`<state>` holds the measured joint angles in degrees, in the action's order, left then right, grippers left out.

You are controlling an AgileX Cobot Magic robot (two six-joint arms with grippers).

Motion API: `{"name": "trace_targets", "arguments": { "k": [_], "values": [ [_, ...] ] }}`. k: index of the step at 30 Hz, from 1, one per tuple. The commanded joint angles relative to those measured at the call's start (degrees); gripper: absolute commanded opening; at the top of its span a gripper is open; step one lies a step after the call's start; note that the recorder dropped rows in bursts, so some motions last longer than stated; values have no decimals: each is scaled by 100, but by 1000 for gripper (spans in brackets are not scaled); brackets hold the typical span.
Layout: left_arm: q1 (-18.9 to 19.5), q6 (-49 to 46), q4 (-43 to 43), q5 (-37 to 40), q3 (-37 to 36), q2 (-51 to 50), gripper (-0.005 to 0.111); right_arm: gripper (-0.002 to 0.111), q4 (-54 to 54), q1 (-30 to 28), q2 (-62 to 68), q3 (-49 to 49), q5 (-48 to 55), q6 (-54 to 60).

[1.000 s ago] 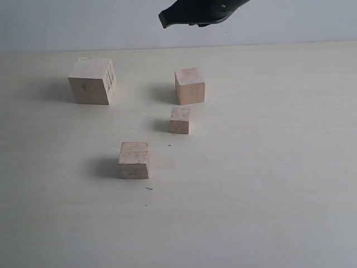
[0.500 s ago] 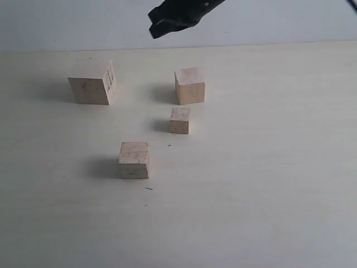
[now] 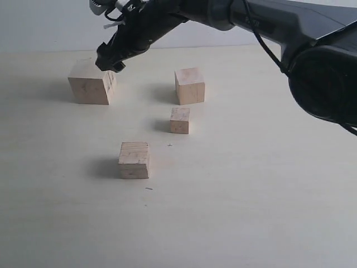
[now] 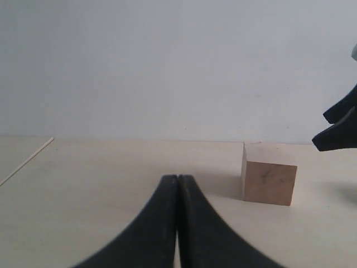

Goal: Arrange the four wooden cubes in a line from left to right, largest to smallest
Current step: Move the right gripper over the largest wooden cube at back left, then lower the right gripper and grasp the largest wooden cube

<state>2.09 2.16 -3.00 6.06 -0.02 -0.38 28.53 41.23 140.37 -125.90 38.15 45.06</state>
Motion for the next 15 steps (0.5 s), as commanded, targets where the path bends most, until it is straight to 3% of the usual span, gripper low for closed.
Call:
{"name": "trace_targets", "arguments": {
  "k": [1,6,15],
  "values": [
    [11,-4,50,-9,2,38,2,104,427,11,179,-127,-61,868],
    [11,-4,50,-9,2,38,2,104,1026,11,551,-438,-1,1641],
    [11,-4,50,-9,2,38,2,104,1172,27,1395,-1597,110,1794]
  ]
}}
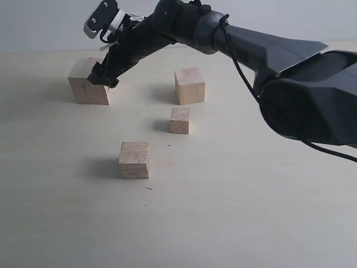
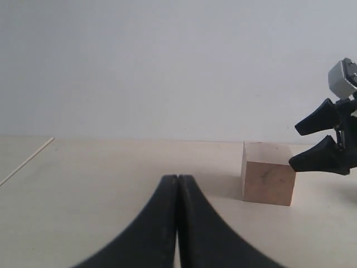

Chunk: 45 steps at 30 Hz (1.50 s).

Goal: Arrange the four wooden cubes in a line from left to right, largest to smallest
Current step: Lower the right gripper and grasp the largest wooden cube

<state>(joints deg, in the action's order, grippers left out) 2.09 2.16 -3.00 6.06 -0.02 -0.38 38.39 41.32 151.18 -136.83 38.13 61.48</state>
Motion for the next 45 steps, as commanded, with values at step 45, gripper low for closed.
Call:
{"name": "trace_targets", "arguments": {
  "k": [45],
  "values": [
    [11,-4,50,-9,2,38,2,101,826,-40,1319,-1355,-277,1046]
  ]
}}
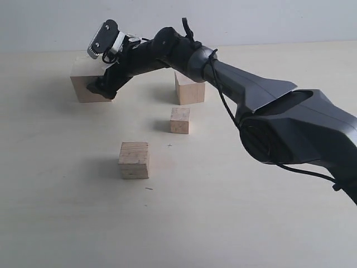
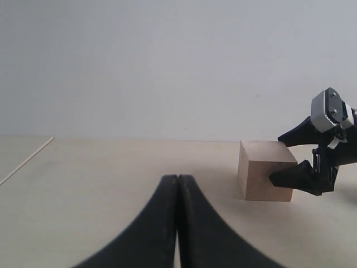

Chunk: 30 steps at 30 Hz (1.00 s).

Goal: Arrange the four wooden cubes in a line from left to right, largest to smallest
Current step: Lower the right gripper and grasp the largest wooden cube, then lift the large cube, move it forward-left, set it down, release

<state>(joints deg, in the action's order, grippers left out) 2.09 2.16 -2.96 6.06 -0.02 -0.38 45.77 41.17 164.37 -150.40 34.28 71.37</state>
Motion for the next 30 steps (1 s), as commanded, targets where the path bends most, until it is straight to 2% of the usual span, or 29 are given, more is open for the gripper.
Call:
{"name": "trace_targets", "arguments": {
  "k": [1,2,4,11,16,20,25,30],
  "values": [
    [11,-4,46,-9,2,38,2,101,88,-26,1,2,298,57],
    [11,-4,46,-9,2,38,2,101,88,-26,1,2,370,57],
    [11,-4,46,-9,2,38,2,93,88,-26,1,2,464,57],
    [11,-4,46,-9,2,38,2,29,55,-26,-44,2,655,57],
    [11,-4,46,-9,2,38,2,0,-346,-26,-482,2,1355,-190],
    [11,-4,46,-9,2,38,2,0,-616,-126,-984,2,2287,-409],
    [11,-4,46,-9,2,38,2,0,-209,-448,-1440,2,3568,-510],
    [11,-4,46,-9,2,38,2,0,-310,-598,-1438,151,3568,-862]
  ]
}}
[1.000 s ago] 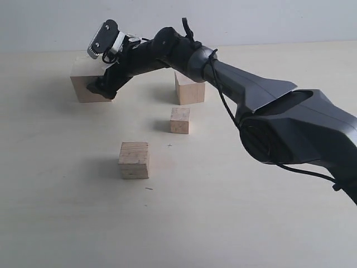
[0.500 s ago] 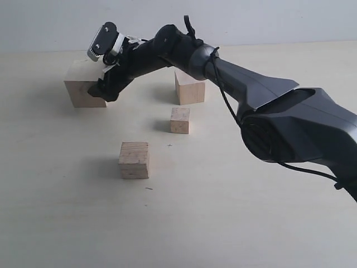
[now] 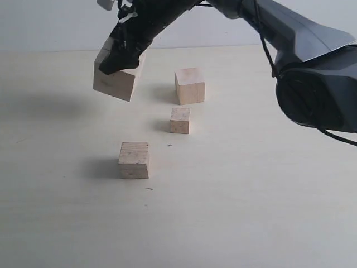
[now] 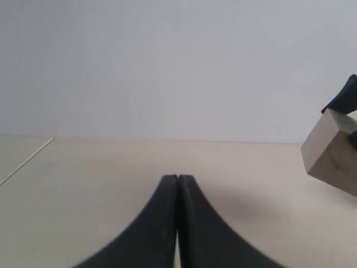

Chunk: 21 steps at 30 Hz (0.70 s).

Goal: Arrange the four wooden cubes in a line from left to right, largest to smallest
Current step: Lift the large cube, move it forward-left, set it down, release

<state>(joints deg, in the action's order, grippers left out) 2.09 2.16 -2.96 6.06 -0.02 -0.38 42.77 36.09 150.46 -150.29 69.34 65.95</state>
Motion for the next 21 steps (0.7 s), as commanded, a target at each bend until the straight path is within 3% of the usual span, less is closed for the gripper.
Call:
{"name": "trace_targets", "arguments": {
  "k": [1,21],
  "values": [
    [11,-4,46,-9,2,38,2,0,-36,-73,-47,273,62,-288],
    [11,-4,46,-9,2,38,2,0,-562,926,-12,496,62,-371]
  ]
}}
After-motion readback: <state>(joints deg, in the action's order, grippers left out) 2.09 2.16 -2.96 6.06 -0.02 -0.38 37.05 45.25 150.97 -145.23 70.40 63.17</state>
